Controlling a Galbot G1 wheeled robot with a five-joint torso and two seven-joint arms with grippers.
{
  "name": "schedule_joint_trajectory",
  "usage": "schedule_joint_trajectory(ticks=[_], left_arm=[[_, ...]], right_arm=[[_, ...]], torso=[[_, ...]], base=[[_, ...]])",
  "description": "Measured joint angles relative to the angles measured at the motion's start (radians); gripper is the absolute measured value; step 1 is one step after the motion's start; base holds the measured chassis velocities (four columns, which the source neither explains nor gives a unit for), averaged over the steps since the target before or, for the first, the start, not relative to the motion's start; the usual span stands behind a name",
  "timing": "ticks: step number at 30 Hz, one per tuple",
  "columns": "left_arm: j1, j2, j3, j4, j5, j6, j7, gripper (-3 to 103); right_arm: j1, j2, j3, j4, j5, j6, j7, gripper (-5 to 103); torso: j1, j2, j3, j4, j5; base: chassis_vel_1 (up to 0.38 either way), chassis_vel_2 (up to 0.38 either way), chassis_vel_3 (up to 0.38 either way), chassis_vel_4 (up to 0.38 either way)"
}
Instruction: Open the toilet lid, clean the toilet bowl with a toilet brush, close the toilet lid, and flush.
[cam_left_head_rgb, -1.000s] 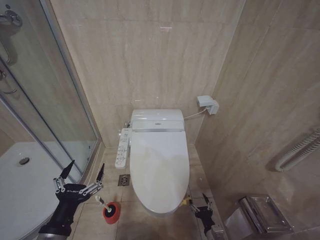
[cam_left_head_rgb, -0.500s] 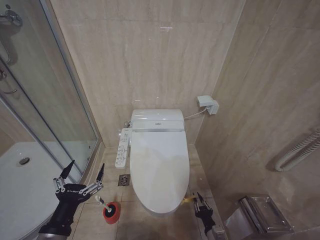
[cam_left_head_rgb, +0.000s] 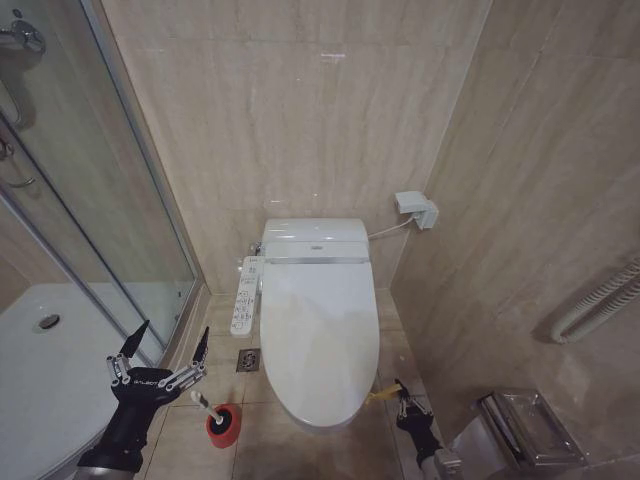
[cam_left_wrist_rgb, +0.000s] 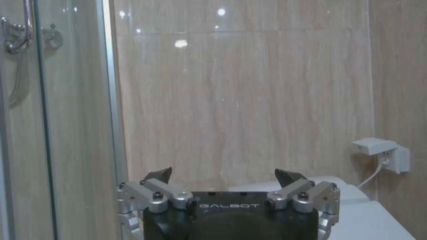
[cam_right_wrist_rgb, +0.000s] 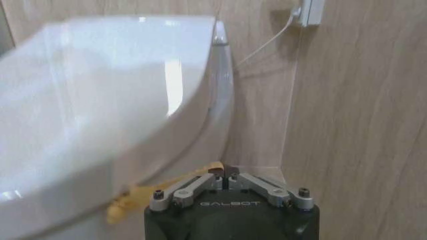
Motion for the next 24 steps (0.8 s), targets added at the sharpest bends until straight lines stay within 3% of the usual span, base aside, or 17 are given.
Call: schedule_joint_trajectory(ticks=[11, 14, 17, 19, 24], left_arm=[[0.0, 0.0, 0.0, 0.0, 0.0, 0.0, 0.0, 100], [0.0, 0.0, 0.0, 0.0, 0.0, 0.0, 0.0, 100], [0.0, 0.0, 0.0, 0.0, 0.0, 0.0, 0.0, 100], [0.0, 0.0, 0.0, 0.0, 0.0, 0.0, 0.0, 100], [0.0, 0.0, 0.0, 0.0, 0.0, 0.0, 0.0, 100]], right_arm=[[-0.185, -0.041, 0.018, 0.41, 0.145, -0.098, -0.02, 1], [-0.194, -0.057, 0.024, 0.538, 0.202, -0.161, 0.0, 1], [-0.148, -0.065, 0.03, 0.731, 0.325, -0.299, 0.076, 1], [-0.081, -0.071, 0.022, 0.787, 0.393, -0.355, 0.143, 1], [0.042, -0.085, 0.018, 0.851, 0.513, -0.434, 0.247, 1]], torso=[[0.0, 0.0, 0.0, -0.0004, -0.0002], [0.0, 0.0, 0.0, -0.0003, 0.0001], [0.0, 0.0, 0.0, -0.0005, -0.0005], [0.0, 0.0, 0.0, 0.0, -0.0003], [0.0, 0.0, 0.0, 0.0002, -0.0002]], base=[[0.0, 0.0, 0.0, 0.0], [0.0, 0.0, 0.0, 0.0], [0.0, 0.0, 0.0, 0.0], [0.0, 0.0, 0.0, 0.0], [0.0, 0.0, 0.0, 0.0]])
